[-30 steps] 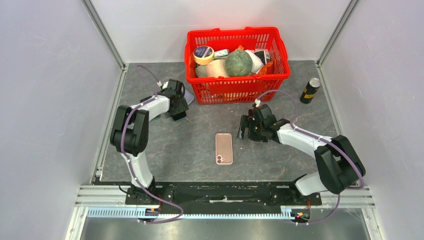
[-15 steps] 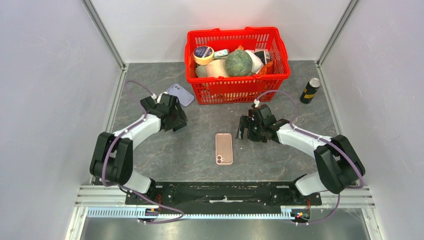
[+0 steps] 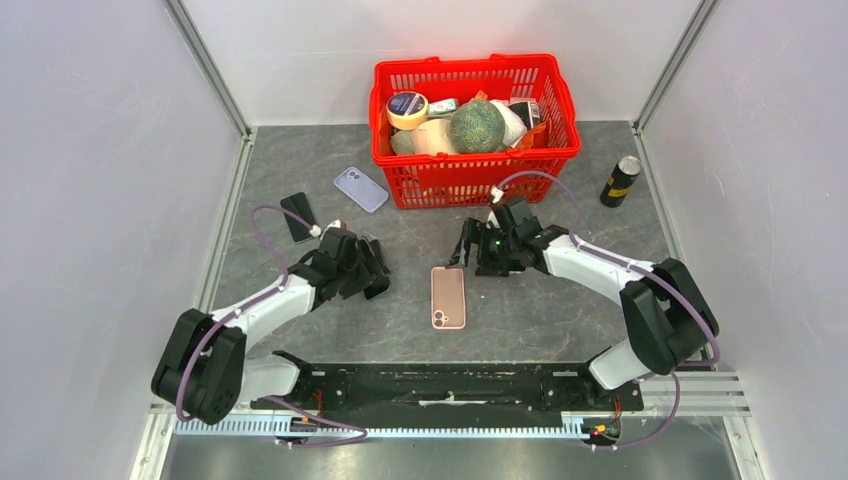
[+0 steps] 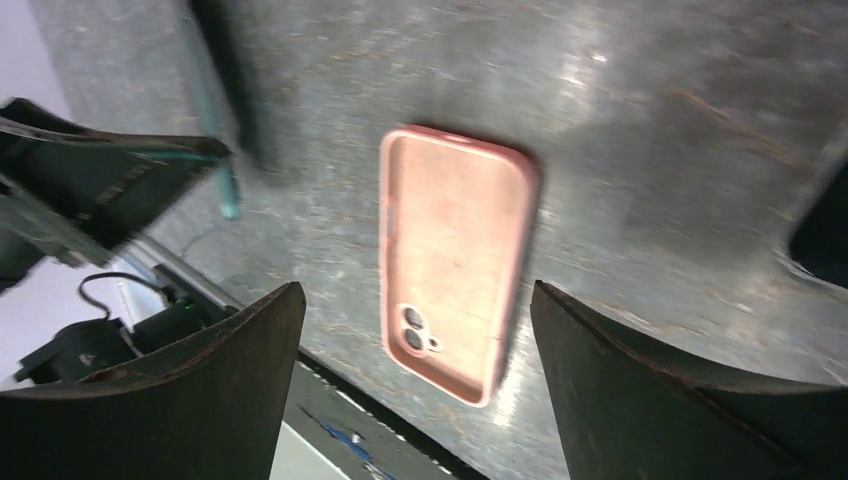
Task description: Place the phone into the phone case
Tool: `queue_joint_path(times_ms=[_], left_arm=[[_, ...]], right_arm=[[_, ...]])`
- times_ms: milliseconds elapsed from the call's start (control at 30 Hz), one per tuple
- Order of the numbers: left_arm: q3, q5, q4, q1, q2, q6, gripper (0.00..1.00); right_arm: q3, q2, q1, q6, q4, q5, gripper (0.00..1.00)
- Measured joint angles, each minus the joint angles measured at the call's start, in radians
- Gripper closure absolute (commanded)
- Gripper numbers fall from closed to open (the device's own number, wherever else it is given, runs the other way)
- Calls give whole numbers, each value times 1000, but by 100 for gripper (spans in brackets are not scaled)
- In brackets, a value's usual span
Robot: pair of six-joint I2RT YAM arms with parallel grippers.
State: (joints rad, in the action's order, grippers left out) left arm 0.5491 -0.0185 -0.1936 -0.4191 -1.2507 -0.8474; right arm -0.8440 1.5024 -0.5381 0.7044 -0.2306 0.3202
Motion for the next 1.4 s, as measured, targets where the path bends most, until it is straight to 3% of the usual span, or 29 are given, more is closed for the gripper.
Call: queue_joint_path(times_ms=[700,1233,1400], left_arm=[[-125,47,46,-55,136,-106,82],[-150,56,27,-55,171,-106,83],[-153,59,18,-55,179,-106,83]], right_arm=[[-372,383,-251,65,55,24,28],[-418,516,-294,113,159,18,36],[-421,535,-306,130,195,18,48]])
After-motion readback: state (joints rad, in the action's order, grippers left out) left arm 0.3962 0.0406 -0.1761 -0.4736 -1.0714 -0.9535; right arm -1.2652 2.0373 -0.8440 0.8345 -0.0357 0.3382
